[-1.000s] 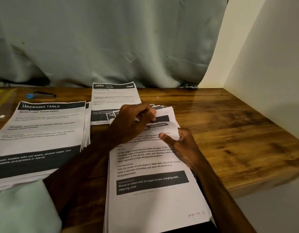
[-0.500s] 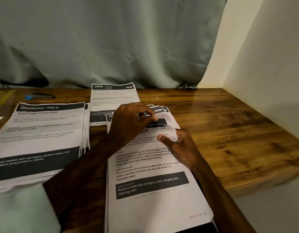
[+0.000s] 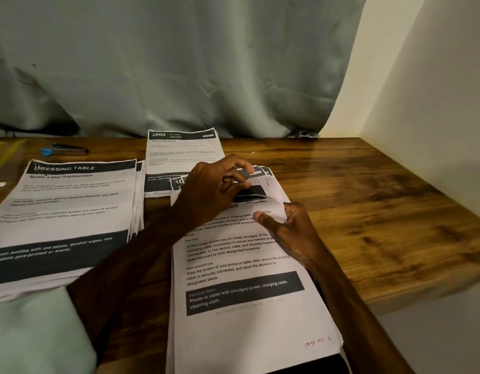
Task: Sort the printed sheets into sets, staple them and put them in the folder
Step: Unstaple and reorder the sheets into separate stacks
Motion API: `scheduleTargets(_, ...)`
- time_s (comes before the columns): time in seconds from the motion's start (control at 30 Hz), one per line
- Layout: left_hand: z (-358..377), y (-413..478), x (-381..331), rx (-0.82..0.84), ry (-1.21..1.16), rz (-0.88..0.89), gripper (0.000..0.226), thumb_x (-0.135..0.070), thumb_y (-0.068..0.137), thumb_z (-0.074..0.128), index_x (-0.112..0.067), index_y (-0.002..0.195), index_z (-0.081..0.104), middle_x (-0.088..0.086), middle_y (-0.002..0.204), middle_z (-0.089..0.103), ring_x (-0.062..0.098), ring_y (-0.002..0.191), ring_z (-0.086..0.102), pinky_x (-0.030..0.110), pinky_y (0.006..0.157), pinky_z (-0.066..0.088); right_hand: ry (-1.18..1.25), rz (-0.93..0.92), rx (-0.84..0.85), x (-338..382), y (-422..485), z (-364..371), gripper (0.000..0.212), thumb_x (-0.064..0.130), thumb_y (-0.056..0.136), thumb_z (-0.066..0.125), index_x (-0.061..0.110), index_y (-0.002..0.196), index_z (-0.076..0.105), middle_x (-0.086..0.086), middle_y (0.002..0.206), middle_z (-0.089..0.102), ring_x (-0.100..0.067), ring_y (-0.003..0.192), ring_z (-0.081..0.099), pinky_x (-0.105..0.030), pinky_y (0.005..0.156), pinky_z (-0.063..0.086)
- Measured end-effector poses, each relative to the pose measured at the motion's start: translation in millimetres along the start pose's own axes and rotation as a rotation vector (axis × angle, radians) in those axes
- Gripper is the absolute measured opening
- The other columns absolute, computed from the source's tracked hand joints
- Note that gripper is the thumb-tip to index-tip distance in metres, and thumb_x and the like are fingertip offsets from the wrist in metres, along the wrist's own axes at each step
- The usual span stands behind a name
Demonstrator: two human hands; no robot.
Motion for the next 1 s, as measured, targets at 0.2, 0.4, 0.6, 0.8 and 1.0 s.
scheduleTargets(0.2,1,-1,4,-0.017,0.015,0.041,0.03,-0.044,0.093,0.065,-0.016,0.099,0.076,-0.006,0.096,0.076,0.01,0.082,0.072,0.038,0.071,0.062,0.014,0.0,0.003,1,-1,0,0.022,0.023,0.094,0.07,0.013,0.113,0.071,-0.006,0.101,0.077,-0.024,0.09,0.075,-0.052,0.081,0.061)
scheduleTargets(0.4,-4,1,4,-0.015,0.098,0.13,0.013,-0.032,0.086,0.078,-0.021,0.092,0.075,0.004,0.127,0.063,0.014,0.112,0.055,0.024,0.086,0.047,0.047,0.018,0.018,2,-1,0,0.02,0.021,0.095,0.069,0.012,0.113,0.071,-0.006,0.101,0.078,-0.026,0.091,0.075,-0.051,0.083,0.061)
scheduleTargets(0.6,-5,3,-2,0.086,0.076,0.164,0.025,-0.038,0.092,0.071,-0.013,0.091,0.073,-0.002,0.088,0.071,0.008,0.083,0.058,0.023,0.073,0.045,0.052,0.051,0.013,0,1,-1,0.021,0.022,0.094,0.071,0.013,0.113,0.071,-0.009,0.097,0.078,-0.03,0.088,0.075,-0.054,0.08,0.061)
scheduleTargets(0.8,-8,0,-7,0.064,-0.078,-0.011,0.027,-0.014,0.109,0.048,-0.01,0.09,0.068,-0.005,0.08,0.07,0.006,0.071,0.069,0.021,0.067,0.055,0.032,-0.001,0.033,-2,0,0,0.028,0.022,0.094,0.07,0.019,0.122,0.069,0.002,0.112,0.076,-0.019,0.099,0.074,-0.041,0.082,0.063)
scheduleTargets(1.0,-6,5,-6,-0.026,-0.007,-0.086,0.018,-0.031,0.094,0.073,-0.017,0.104,0.074,-0.01,0.104,0.069,-0.006,0.074,0.062,0.011,0.069,0.046,-0.018,-0.05,0.004,-2,-1,1,0.022,0.023,0.094,0.071,0.018,0.116,0.072,0.004,0.106,0.077,-0.015,0.094,0.075,-0.028,0.072,0.061)
Point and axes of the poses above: each hand's wrist, its own y-axis towards the middle knuckle, its own z-axis out of the palm, x = y × z, the point moved 1 cm from there along y, towards the middle knuckle
